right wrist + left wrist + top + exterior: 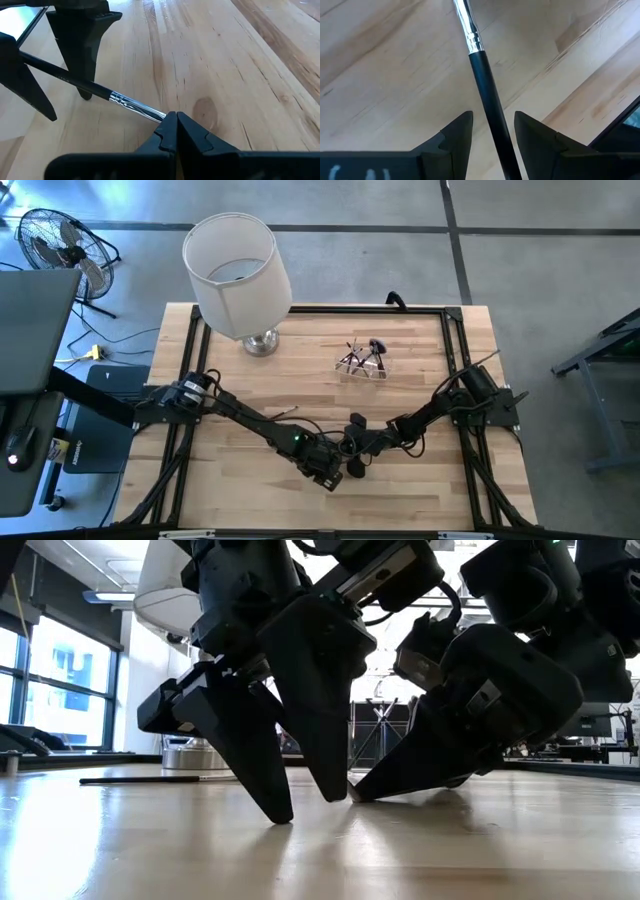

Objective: Pick & Place Makeup Supplies
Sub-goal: Put the makeup brush into the transparent organizer

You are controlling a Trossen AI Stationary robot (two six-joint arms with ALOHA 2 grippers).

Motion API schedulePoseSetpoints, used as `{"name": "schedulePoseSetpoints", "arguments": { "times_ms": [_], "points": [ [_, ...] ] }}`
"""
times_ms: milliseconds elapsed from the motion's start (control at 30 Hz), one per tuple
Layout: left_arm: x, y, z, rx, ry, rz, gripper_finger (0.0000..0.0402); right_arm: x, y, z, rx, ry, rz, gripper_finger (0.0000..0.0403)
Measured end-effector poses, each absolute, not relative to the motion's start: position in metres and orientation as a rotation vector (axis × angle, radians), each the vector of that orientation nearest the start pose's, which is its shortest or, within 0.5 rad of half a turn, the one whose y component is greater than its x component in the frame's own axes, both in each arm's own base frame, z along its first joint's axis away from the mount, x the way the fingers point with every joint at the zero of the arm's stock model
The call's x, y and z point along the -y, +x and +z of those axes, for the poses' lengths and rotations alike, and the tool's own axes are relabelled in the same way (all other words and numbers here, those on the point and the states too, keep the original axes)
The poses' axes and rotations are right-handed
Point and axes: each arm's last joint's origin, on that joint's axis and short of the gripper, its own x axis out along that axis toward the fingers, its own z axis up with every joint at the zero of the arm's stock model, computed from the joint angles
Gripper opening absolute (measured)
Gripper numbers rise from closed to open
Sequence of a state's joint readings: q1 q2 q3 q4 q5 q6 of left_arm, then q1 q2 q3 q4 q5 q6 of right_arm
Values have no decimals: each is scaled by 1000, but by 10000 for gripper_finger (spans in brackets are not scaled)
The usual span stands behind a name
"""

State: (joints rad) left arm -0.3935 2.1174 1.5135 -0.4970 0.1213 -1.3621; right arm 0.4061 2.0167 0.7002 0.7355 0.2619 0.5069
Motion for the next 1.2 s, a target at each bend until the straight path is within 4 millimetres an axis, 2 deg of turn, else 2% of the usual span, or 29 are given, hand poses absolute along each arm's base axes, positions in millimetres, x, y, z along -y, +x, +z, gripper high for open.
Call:
{"name": "schedulePoseSetpoints", "arguments": {
  "times_ms": [233,467,600,800,933,1033,1200],
  "points": [
    [171,403,154,-1182,-989,332,147,-126,310,69,-553,324,19,0],
    [184,399,154,-1098,-964,389,144,-126,311,69,-552,328,27,0],
    [185,398,154,-1070,-946,410,108,-126,311,69,-552,329,30,0],
    [185,399,153,-1060,-949,403,13,-126,311,69,-553,333,36,0],
    [185,399,153,-1073,-937,387,22,-127,311,70,-554,339,48,0],
    [186,399,153,-1085,-936,371,12,-127,311,70,-555,339,53,0],
    [186,399,153,-1086,-935,370,15,-126,306,80,-619,274,82,1]
  ]
}}
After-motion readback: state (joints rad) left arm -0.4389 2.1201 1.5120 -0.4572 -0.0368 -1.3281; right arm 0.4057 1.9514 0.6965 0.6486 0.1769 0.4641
